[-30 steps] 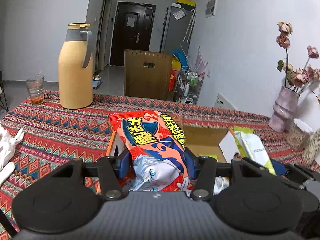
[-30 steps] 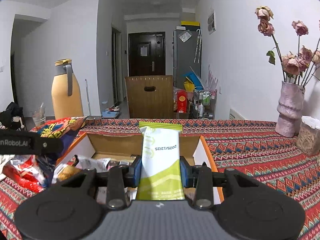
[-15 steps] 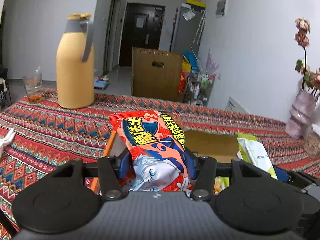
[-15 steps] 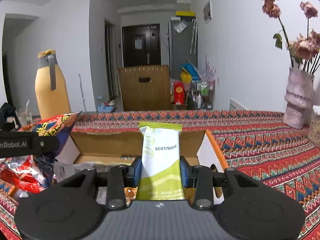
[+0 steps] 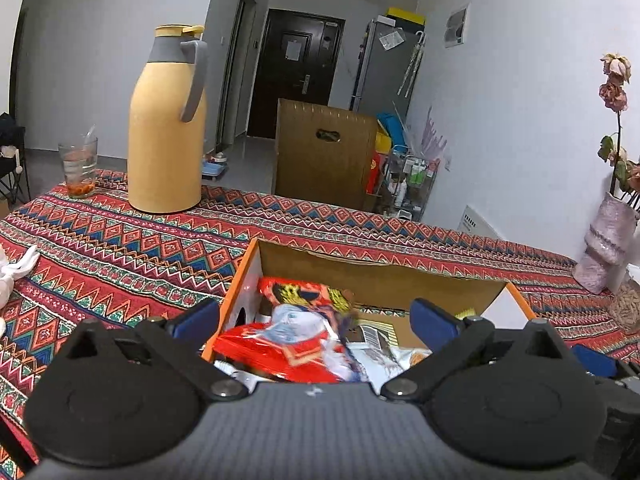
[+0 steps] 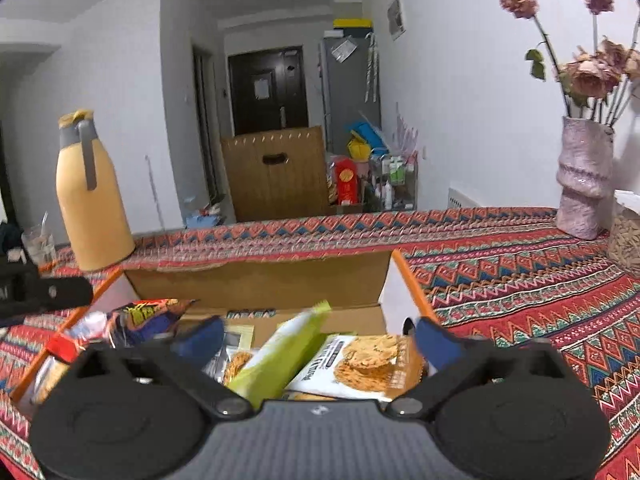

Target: Organize snacks

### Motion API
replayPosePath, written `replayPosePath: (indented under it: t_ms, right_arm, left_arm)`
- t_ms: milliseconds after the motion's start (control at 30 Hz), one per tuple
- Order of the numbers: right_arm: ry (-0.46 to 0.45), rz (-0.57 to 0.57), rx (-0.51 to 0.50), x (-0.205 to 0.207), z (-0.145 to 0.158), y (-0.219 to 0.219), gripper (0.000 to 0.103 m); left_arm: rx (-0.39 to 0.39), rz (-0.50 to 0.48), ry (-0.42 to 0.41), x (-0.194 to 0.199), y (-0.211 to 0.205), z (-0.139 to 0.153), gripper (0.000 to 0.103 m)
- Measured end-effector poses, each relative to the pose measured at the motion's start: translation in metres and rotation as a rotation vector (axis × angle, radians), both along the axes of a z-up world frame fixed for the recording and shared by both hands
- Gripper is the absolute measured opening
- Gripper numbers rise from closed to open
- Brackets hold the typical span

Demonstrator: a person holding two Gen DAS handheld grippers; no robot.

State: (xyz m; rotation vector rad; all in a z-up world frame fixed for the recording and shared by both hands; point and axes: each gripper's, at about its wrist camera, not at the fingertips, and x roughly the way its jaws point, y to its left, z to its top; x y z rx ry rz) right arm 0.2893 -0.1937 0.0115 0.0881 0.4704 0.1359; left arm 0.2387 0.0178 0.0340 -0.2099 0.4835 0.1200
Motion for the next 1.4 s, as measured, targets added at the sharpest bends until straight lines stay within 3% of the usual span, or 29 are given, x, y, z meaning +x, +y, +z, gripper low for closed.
replayPosePath:
  t_ms: [467, 967, 1400]
  right_arm:
    - [-0.034, -0.012, 0.011, -0.016, 0.016, -0.008, 0.103]
    - [-0.097, 0.032, -0.026, -0.117, 0.032, -0.015, 0.103]
    - [-0.094, 0.059, -0.045, -0.202, 0.02, -0.023, 0.103]
  left_arm:
    - [0.044, -0.031, -0.058, -0.025, -0.009, 0.022, 0.103]
    - [0.108, -0.078, -0.085, -0.118, -0.017, 0.033, 0.103]
    - [0.13, -0.142, -0.052, -0.192, -0.021, 0.009, 0.103]
